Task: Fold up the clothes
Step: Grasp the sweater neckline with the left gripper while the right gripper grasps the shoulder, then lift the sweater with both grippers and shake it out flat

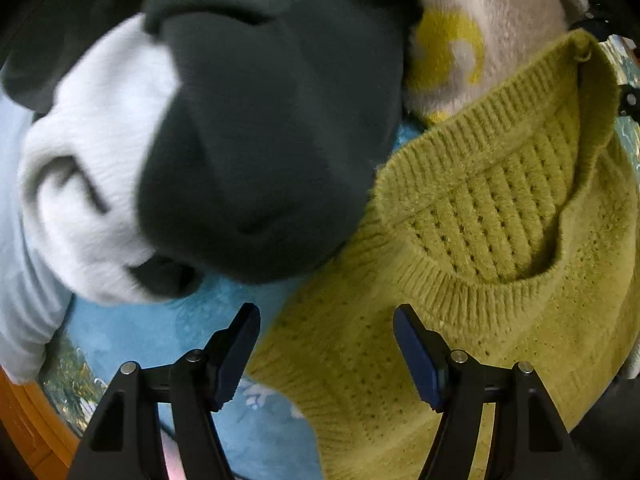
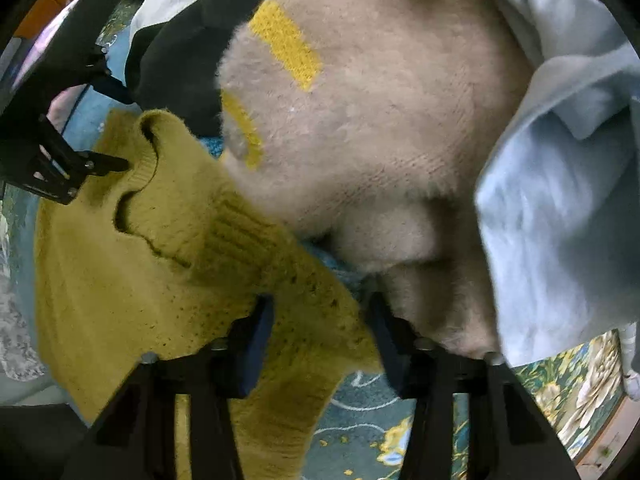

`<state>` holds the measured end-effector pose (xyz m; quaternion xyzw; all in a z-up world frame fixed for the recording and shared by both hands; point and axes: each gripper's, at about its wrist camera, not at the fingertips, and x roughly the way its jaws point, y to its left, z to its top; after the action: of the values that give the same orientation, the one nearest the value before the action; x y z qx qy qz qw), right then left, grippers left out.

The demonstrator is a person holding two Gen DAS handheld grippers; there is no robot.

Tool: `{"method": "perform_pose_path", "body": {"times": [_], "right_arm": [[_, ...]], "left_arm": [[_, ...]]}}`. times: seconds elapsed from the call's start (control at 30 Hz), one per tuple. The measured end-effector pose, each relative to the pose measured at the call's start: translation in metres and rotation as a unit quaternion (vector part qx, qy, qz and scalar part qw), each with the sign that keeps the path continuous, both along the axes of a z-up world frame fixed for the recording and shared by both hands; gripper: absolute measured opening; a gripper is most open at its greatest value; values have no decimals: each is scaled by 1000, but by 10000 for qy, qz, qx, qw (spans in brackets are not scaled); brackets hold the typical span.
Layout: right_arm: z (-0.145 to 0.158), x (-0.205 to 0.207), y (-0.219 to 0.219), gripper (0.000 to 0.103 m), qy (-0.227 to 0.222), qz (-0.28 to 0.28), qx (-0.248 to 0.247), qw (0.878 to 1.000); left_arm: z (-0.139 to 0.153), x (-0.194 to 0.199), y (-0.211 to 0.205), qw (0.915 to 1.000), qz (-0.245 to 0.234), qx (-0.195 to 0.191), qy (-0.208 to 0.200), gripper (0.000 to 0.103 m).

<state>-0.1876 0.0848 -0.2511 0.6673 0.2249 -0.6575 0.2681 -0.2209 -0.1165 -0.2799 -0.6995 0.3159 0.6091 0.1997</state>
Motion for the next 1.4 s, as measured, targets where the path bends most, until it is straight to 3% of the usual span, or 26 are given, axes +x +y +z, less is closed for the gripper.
{"method": "perform_pose_path", "body": {"times": [0.07, 0.13, 0.17, 0.2, 0.23, 0.27, 0.43, 0.63, 0.83, 0.9, 1.03, 1.2, 1.4], "right_arm": [[0, 4, 2, 15, 5, 78, 59, 10000], [2, 8, 5, 12, -1, 69, 27, 10000], [3, 10, 8, 11, 1, 29, -10, 10000], [6, 11, 11, 10, 21, -36, -56, 10000], [8, 13, 13, 10, 54, -100, -94, 9999], [12, 14, 16, 10, 110, -162, -117, 9997], [38, 18, 24, 9, 522, -408, -254, 9975], [83, 12, 25, 8, 1118, -413, -296, 9924], [148, 1, 33, 8, 1860, -787, -383, 9787], [156, 12, 34, 8, 1951, -803, -301, 9770], [146, 52, 40, 8, 1805, -844, -158, 9798], [124, 146, 50, 8, 1315, -998, -45, 9863], [80, 234, 50, 8, 781, -1171, 209, 9898]], "left_arm": [[-5, -3, -1, 9999, 70, -24, -142, 70], [-4, -6, -4, 9999, 134, -57, -86, 63], [-2, -7, -6, 9998, 161, -75, -26, 55], [0, -8, -7, 9998, 189, -94, 34, 32], [2, -9, -9, 9997, 216, -112, 94, 17], [4, -10, -11, 9995, 243, -130, 154, 14], [38, -9, -21, 9963, 355, 19, 787, 10], [103, -19, -37, 9850, 433, 202, 1658, 9], [178, -35, -34, 9618, 548, 327, 2661, 9], [185, 1, -18, 9581, 501, 300, 2806, 9], [193, 54, -1, 9593, 331, 137, 2800, 9], [156, 159, 6, 9661, 525, 143, 2522, 10], [109, 262, 12, 9755, 388, -236, 2152, 11]]}}
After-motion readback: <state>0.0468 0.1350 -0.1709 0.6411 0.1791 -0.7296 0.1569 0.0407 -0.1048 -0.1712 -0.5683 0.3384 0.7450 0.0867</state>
